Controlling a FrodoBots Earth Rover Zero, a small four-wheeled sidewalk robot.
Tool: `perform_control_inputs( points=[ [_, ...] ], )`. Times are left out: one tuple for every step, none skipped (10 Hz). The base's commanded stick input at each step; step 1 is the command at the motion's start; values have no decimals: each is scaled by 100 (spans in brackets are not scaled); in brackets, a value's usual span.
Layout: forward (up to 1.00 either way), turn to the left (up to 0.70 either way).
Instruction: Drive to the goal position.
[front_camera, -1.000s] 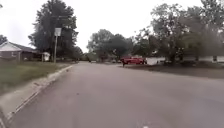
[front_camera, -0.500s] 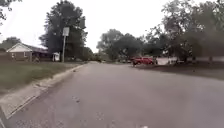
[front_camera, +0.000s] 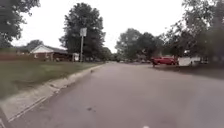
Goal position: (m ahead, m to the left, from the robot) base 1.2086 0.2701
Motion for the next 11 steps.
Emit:
perform_control_inputs(
  points=[
    [70,0],
    [70,0],
    [70,0],
    [70,0],
    [70,0],
    [70,0],
    [70,0],
    [70,0],
    [70,0],
    [70,-3],
    [70,-6]
  ],
)
